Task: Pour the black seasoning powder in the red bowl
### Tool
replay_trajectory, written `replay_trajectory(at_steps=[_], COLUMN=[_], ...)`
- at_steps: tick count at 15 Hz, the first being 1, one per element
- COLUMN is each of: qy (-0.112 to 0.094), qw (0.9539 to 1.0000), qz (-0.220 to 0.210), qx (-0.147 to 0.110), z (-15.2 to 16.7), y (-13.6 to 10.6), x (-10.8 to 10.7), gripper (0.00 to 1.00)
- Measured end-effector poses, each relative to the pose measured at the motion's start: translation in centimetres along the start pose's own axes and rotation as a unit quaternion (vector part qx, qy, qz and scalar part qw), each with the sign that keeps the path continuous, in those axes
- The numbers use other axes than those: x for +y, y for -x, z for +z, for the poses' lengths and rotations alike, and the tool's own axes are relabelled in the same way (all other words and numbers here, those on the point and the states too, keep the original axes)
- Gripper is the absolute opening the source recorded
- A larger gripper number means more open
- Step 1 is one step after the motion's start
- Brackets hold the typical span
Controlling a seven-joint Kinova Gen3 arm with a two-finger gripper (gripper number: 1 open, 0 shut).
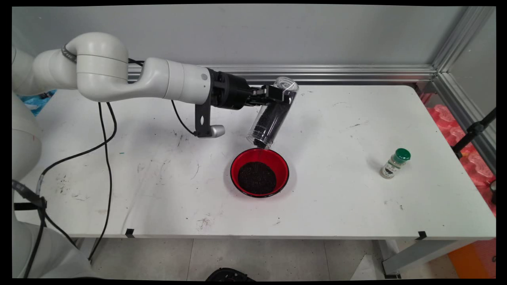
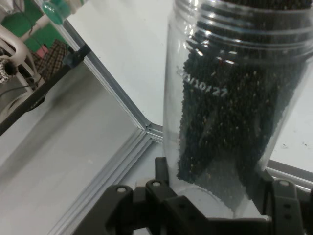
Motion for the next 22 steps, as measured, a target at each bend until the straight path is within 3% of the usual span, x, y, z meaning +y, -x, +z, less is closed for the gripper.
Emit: replay_trajectory(at_steps=[14, 22], qy=[0.002, 0.009], qw=[0.9996, 0.9946], qz=[-0.027, -0.103], qx=[0.002, 0.007], z=[-0.01, -0.13], y=[0.11, 0.7], x=[0.06, 0.4], gripper=[0.0, 0.0])
